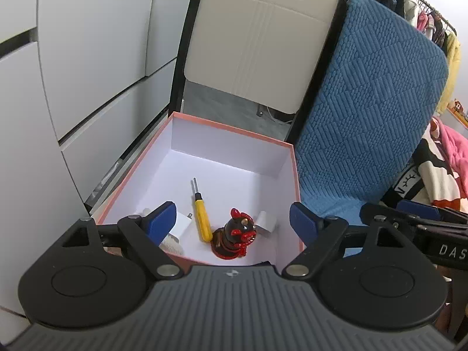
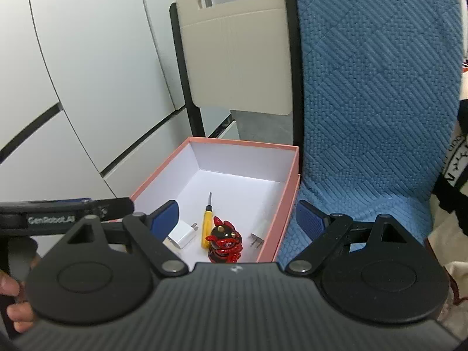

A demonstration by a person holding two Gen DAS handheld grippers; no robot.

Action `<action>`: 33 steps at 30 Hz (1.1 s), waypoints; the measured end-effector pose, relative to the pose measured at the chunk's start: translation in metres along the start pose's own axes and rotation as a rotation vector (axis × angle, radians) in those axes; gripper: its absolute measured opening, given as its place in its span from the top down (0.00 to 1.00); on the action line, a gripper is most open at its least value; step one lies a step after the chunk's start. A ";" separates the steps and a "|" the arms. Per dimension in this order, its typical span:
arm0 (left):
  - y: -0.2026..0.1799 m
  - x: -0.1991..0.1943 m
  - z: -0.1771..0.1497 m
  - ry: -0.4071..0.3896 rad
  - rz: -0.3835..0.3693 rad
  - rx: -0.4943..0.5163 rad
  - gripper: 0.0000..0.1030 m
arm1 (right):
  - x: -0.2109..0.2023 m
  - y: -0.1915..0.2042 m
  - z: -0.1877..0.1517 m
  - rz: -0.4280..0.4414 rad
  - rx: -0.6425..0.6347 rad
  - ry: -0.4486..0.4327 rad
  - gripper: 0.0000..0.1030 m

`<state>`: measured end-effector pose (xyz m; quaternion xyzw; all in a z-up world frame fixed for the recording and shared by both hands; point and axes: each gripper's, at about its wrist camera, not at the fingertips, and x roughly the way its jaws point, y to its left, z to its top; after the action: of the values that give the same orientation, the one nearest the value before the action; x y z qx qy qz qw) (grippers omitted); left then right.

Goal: Organize rigid objects

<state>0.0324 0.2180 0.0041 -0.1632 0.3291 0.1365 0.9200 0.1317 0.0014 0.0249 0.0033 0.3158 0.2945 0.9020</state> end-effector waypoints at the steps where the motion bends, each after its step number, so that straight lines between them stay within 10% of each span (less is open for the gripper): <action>1: 0.000 -0.005 -0.001 -0.002 0.002 -0.009 0.14 | -0.004 -0.001 -0.001 0.003 0.001 -0.002 0.14; 33: -0.018 -0.062 -0.065 -0.001 0.051 -0.022 0.04 | -0.041 -0.011 -0.055 -0.023 -0.012 0.026 0.14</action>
<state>-0.0439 0.1676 0.0012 -0.1648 0.3310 0.1635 0.9146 0.0801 -0.0392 0.0026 -0.0099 0.3258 0.2859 0.9011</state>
